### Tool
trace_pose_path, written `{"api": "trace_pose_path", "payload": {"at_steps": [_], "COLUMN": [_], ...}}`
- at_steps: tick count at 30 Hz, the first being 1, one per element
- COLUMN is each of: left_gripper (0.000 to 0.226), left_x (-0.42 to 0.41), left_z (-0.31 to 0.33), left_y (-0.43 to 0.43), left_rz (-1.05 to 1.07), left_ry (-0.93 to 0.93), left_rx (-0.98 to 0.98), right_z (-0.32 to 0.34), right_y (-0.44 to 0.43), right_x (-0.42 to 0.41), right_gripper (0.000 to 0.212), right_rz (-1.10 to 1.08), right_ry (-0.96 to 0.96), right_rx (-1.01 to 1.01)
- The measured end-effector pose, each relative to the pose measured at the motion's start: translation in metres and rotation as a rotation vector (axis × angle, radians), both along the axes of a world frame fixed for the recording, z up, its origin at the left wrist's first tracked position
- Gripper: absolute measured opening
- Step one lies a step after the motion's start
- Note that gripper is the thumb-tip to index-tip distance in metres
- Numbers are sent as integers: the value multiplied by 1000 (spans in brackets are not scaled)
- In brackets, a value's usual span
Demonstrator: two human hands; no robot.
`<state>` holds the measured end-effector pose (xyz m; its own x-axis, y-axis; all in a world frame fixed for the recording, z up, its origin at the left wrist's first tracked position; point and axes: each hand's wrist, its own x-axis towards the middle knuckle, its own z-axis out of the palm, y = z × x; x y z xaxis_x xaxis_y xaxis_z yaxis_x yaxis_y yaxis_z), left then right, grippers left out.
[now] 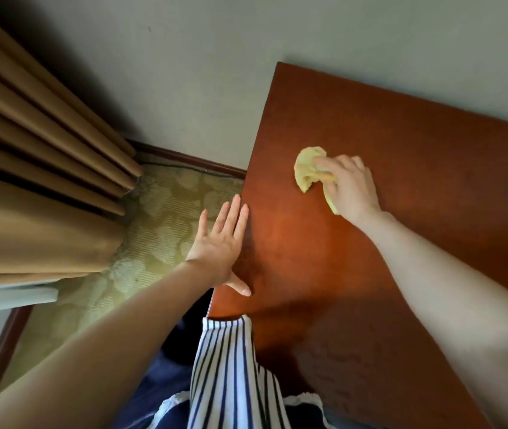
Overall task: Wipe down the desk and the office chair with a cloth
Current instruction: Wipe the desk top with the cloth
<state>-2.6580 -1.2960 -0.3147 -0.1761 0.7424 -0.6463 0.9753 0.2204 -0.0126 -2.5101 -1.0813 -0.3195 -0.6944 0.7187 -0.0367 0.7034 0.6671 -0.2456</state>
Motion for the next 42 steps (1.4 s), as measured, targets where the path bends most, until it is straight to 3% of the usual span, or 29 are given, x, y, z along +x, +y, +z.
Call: {"api": "trace_pose_path", "payload": {"at_steps": [5,8,16,24,28,33,37,42], "left_gripper": [158,158,160,157,156,148,126,112], "left_x": [0,-2,-6,-3,0,0,-8,-22], "left_z": [-3,-5,-8,-2,0,-3,-9,-17], "left_y": [-2,-4,-4,-4,-4,-4,-12,-24], "left_rz": [10,33,77,50,31,49,183,306], "left_ry": [2,-3,-14,15,15,-51,-281,-349], "left_rx": [14,41,56,47,45,93,231,311], "right_z": [-4,-10,-11,-6,1,7,8,0], "right_y": [12,4,-47,-101,-95,-49,-5,25], "right_x": [-65,-84,-22,61,74,38,-7,-76], "right_gripper": [31,28,25,30,27,36,26,24], "right_rz": [-448,-516,160,697,889,587,225,-243], "right_ry": [131,160,209,202,132,89,86,146], "right_rx": [3,4,11,-118,-56,-44,-37,-23]}}
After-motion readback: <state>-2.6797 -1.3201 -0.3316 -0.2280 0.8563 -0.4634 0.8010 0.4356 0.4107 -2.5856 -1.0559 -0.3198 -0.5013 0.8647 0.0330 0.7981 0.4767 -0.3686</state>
